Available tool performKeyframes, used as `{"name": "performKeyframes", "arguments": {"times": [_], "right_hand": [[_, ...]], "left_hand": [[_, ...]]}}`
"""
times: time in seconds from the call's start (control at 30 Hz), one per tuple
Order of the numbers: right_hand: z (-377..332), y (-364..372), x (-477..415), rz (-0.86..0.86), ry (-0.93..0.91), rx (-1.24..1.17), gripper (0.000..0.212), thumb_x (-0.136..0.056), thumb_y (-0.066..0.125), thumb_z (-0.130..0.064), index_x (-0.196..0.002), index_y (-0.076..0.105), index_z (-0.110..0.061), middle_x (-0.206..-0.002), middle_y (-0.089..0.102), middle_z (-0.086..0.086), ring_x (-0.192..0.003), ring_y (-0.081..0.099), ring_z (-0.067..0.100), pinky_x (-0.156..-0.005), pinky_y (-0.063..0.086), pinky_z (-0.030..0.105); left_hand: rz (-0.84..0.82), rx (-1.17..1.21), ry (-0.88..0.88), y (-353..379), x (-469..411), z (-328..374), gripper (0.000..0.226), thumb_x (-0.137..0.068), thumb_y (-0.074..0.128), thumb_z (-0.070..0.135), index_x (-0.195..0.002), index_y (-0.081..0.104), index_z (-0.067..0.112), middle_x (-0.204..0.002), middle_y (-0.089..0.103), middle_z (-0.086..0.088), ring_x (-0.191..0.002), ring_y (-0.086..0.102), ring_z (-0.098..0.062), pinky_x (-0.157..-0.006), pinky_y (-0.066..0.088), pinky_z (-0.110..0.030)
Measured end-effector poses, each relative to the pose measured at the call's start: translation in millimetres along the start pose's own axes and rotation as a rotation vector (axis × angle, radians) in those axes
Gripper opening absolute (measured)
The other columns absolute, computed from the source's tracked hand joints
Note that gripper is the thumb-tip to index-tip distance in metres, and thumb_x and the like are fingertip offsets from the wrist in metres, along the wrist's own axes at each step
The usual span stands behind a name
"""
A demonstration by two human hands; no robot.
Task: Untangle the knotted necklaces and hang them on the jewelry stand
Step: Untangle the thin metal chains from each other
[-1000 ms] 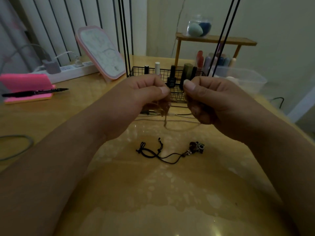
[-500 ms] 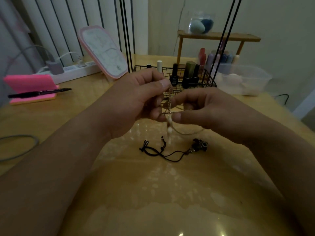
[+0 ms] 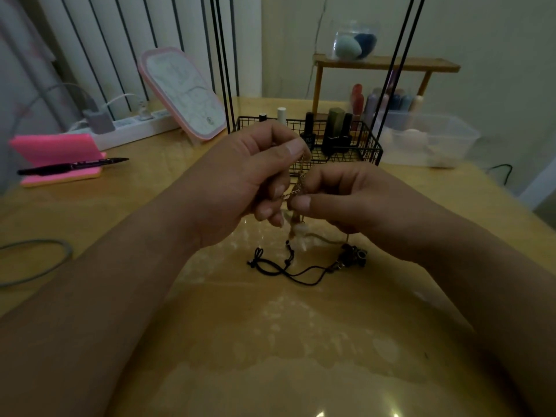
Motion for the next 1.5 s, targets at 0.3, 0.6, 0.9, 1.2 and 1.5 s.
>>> {"name": "performKeyframes", "arguments": {"times": [0.3, 0.6, 0.9, 1.2, 1.5], "right_hand": [[-1, -8, 0, 0.071, 0.006, 0.056, 0.006, -0.093, 0.070, -0.016, -0.089, 0.071, -0.013, -0.094, 0.075, 0.012, -0.058, 0.054, -0.003, -0.053, 0.041, 0.009], [-2, -7, -1, 0.069, -0.039, -0.008, 0.008, -0.090, 0.071, -0.021, -0.089, 0.067, -0.014, -0.095, 0.075, 0.019, -0.056, 0.046, 0.003, -0.052, 0.039, 0.015], [3, -12, -1, 0.087, 0.004, -0.018, 0.034, -0.086, 0.069, -0.033, -0.103, 0.073, -0.004, -0.080, 0.070, 0.009, -0.053, 0.044, 0.002, -0.050, 0.037, 0.014], [13, -11, -4, 0.157, 0.072, -0.030, 0.018, -0.103, 0.058, -0.015, -0.092, 0.072, -0.011, -0.068, 0.062, -0.005, -0.055, 0.038, 0.011, -0.050, 0.032, 0.021], [15, -8, -5, 0.210, 0.070, 0.025, 0.028, -0.102, 0.059, -0.033, -0.092, 0.075, -0.013, -0.067, 0.056, 0.000, -0.057, 0.040, 0.013, -0.051, 0.033, 0.024]], "left_hand": [[0.104, 0.237, -0.003, -17, -5, 0, 0.035, -0.099, 0.057, 0.022, -0.065, 0.061, 0.020, -0.068, 0.051, -0.003, -0.081, 0.061, -0.022, -0.080, 0.059, -0.035], [-0.053, 0.422, -0.039, -10, -2, 0, 0.030, -0.100, 0.044, 0.013, -0.109, 0.072, 0.004, -0.071, 0.053, -0.003, -0.073, 0.060, -0.017, -0.071, 0.057, -0.030], [-0.059, -0.132, 0.012, -1, 1, -4, 0.032, -0.104, 0.054, 0.006, -0.127, 0.071, 0.021, -0.102, 0.078, -0.008, -0.103, 0.073, -0.035, -0.091, 0.062, -0.041], [0.018, -0.507, 0.140, -2, 2, -1, 0.037, -0.092, 0.075, 0.013, -0.122, 0.068, 0.033, -0.075, 0.066, 0.008, -0.071, 0.064, -0.005, -0.069, 0.052, -0.014], [0.123, -0.687, 0.212, -2, 2, -5, 0.007, -0.091, 0.076, 0.030, -0.093, 0.070, 0.029, -0.079, 0.071, 0.010, -0.075, 0.067, -0.005, -0.064, 0.054, -0.021]]}}
Point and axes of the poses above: each hand's wrist, its own x-axis away from the middle knuckle, its own y-axis out of the palm, z = x × y, the point moved 4 cm from there along -x, towards the middle knuckle
